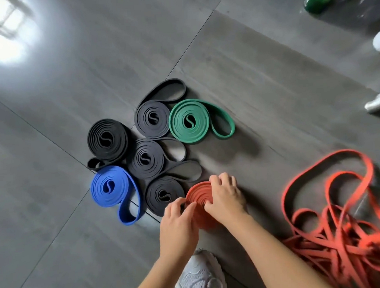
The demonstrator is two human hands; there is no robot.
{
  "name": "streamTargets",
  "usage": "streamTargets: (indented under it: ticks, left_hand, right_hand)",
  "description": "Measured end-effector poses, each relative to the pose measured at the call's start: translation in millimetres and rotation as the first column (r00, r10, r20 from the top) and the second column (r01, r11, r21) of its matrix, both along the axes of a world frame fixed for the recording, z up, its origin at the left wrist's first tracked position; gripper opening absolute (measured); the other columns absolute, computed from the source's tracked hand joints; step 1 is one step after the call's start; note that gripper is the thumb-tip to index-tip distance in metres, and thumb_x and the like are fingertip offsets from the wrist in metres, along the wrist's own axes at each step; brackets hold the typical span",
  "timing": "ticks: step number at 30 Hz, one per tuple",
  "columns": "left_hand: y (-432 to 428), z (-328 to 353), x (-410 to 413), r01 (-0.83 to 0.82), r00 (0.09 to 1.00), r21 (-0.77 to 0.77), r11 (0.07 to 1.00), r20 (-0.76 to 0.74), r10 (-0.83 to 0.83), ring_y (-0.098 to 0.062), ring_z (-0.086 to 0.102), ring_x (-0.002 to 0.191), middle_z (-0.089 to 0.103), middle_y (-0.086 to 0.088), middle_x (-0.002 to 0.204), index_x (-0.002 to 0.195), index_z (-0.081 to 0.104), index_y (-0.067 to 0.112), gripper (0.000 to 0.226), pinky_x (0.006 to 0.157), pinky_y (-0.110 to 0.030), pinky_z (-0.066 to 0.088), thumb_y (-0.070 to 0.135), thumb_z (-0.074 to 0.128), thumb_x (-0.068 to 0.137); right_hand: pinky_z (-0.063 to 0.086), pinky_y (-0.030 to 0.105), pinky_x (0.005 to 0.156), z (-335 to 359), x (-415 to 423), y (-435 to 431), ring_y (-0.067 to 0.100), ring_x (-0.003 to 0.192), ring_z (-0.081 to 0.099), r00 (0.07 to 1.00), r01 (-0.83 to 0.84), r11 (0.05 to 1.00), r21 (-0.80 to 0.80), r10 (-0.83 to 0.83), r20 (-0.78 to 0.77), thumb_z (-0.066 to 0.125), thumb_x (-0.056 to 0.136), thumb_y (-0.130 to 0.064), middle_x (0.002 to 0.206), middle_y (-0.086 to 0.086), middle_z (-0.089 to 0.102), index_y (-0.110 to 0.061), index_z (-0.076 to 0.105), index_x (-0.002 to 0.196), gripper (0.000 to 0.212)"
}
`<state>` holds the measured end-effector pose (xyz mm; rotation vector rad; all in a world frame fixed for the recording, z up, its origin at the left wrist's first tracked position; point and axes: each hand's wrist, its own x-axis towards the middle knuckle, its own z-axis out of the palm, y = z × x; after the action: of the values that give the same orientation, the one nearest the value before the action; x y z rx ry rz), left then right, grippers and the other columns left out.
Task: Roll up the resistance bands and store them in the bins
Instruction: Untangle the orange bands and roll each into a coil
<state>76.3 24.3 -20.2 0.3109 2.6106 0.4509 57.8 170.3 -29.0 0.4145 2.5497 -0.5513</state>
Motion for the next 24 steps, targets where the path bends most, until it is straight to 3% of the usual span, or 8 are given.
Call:
streamTargets:
  ticks: [5, 9, 12, 15, 19, 21, 24]
  left_hand:
    - [0.2, -3.6, -3.8, 0.111, 0.993, -0.123, 0.986, -0.017, -0.114, -0.032, 0.058, 0.095, 0.060, -0.010, 0.110, 0.105, 0.069, 0.019, 0.046, 0.078, -0.037, 0.051, 0.026, 0.039, 0.072]
    - [10.3, -3.8, -9.2, 0.194, 0.978, -0.170, 0.966, -0.038, -0.203, -0.029, 0.057, 0.093, 0.062, -0.005, 0.110, 0.086, 0.066, 0.015, 0.032, 0.069, -0.035, 0.050, 0.027, 0.040, 0.070]
    - [18.6, -6.6, -13.8, 0.185, 0.981, -0.228, 0.956, -0.021, -0.195, -0.031, 0.058, 0.089, 0.064, -0.004, 0.103, 0.078, 0.061, 0.014, 0.026, 0.067, -0.035, 0.050, 0.027, 0.041, 0.070]
    - [26.9, -5.5, -20.9, 0.171, 0.985, -0.286, 0.943, 0.060, -0.161, -0.035, 0.056, 0.088, 0.062, -0.010, 0.096, 0.077, 0.061, 0.009, 0.016, 0.068, -0.039, 0.048, 0.020, 0.051, 0.074]
    - [39.7, 8.0, -27.9, 0.211, 0.975, -0.355, 0.911, 0.148, -0.168, -0.032, 0.050, 0.106, 0.056, -0.009, 0.112, 0.100, 0.060, 0.010, 0.025, 0.082, -0.039, 0.044, 0.027, 0.050, 0.086]
    - [48.4, 18.7, -27.3, 0.234, 0.965, -0.334, 0.913, 0.191, -0.177, -0.031, 0.046, 0.112, 0.051, -0.009, 0.118, 0.109, 0.055, 0.011, 0.030, 0.086, -0.039, 0.043, 0.032, 0.049, 0.088]
    - [64.4, 43.3, -24.0, 0.278, 0.940, -0.238, 0.931, 0.268, -0.212, -0.033, 0.046, 0.115, 0.050, -0.012, 0.122, 0.115, 0.057, 0.013, 0.033, 0.092, -0.039, 0.042, 0.030, 0.049, 0.089]
  right_hand:
    - [0.038, 0.033, 0.098, -2.7, 9.7, 23.6, 0.025, 0.122, 0.039, 0.996, 0.080, 0.976, -0.202, -0.069, 0.058, 0.062, 0.081, -0.038, 0.132, 0.003, 0.035, -0.021, 0.041, 0.130, 0.056]
    - [0.039, 0.034, 0.098, -2.8, 32.3, 44.6, 0.024, 0.122, 0.043, 0.969, 0.247, 0.938, -0.243, -0.239, 0.063, 0.060, 0.085, -0.034, 0.133, 0.003, 0.039, -0.021, 0.042, 0.135, 0.055]
    - [0.041, 0.034, 0.093, 2.2, 64.9, 66.3, 0.027, 0.114, 0.050, 0.956, 0.291, 0.951, -0.106, -0.292, 0.005, 0.065, 0.082, -0.030, 0.125, 0.005, 0.048, -0.017, 0.051, 0.128, 0.050]
    - [0.050, 0.041, 0.078, 8.9, 106.4, 91.1, 0.033, 0.093, 0.061, 0.956, 0.291, 0.945, 0.149, -0.283, -0.070, 0.085, 0.056, -0.029, 0.104, 0.009, 0.061, -0.012, 0.064, 0.106, 0.057]
    - [0.044, 0.040, 0.077, 17.7, 153.6, 116.0, 0.032, 0.079, 0.061, 0.963, 0.215, 0.916, 0.338, -0.258, 0.085, 0.092, 0.033, -0.038, 0.079, 0.009, 0.063, -0.015, 0.066, 0.071, 0.052]
    - [0.042, 0.037, 0.081, 23.3, 164.0, 124.6, 0.028, 0.075, 0.063, 0.963, 0.131, 0.928, 0.350, -0.203, 0.177, 0.091, 0.043, -0.040, 0.071, 0.005, 0.063, -0.018, 0.067, 0.064, 0.039]
    - [0.037, 0.033, 0.093, 42.2, 162.1, 132.1, 0.026, 0.097, 0.061, 0.975, 0.094, 0.955, 0.280, -0.146, 0.170, 0.072, 0.078, -0.037, 0.093, 0.003, 0.066, -0.019, 0.068, 0.085, 0.020]
